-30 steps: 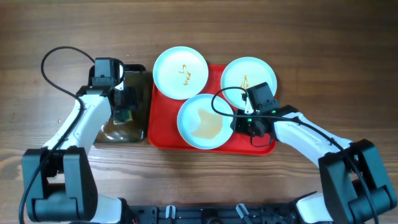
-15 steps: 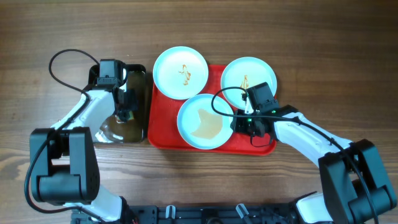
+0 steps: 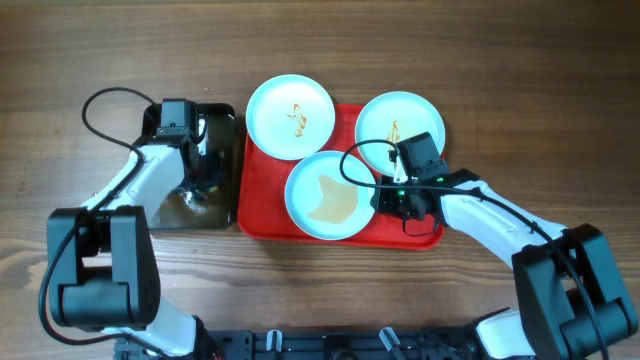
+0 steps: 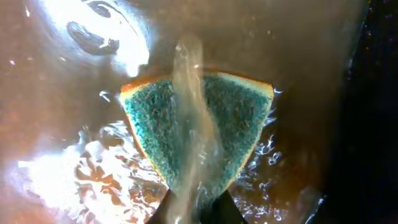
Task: Clean dirty plates on tray and stack at the side
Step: 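Return the sponge to the black tray with the left gripper and release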
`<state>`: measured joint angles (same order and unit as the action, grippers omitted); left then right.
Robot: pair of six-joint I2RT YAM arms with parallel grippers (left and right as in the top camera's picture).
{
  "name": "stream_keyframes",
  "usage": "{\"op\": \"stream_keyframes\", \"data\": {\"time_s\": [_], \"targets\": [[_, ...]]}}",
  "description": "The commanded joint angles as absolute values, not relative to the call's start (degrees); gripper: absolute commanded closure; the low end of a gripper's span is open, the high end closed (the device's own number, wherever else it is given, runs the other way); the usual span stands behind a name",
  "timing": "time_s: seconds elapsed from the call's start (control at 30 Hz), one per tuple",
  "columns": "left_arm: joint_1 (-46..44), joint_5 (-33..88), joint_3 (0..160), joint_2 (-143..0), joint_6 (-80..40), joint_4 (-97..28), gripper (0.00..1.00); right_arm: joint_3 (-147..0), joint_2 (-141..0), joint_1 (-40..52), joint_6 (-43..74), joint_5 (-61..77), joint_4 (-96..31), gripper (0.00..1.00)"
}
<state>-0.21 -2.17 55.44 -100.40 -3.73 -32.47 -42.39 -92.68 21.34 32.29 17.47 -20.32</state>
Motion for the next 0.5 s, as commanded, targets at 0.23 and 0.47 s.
{"op": "stream_keyframes", "data": {"time_s": [0.23,0.47], "targets": [[-0.10,-2.87,57.82,-99.31,-3.88,-30.72,0.00,-41.67,-93.45,21.54,31.88,16.51,-20.60,0.80],[-0.10,-0.19,57.76,-99.92,-4.95,-24.51,0.00,-41.67,-93.45,21.54,31.90,16.51,-20.60,0.80]]}}
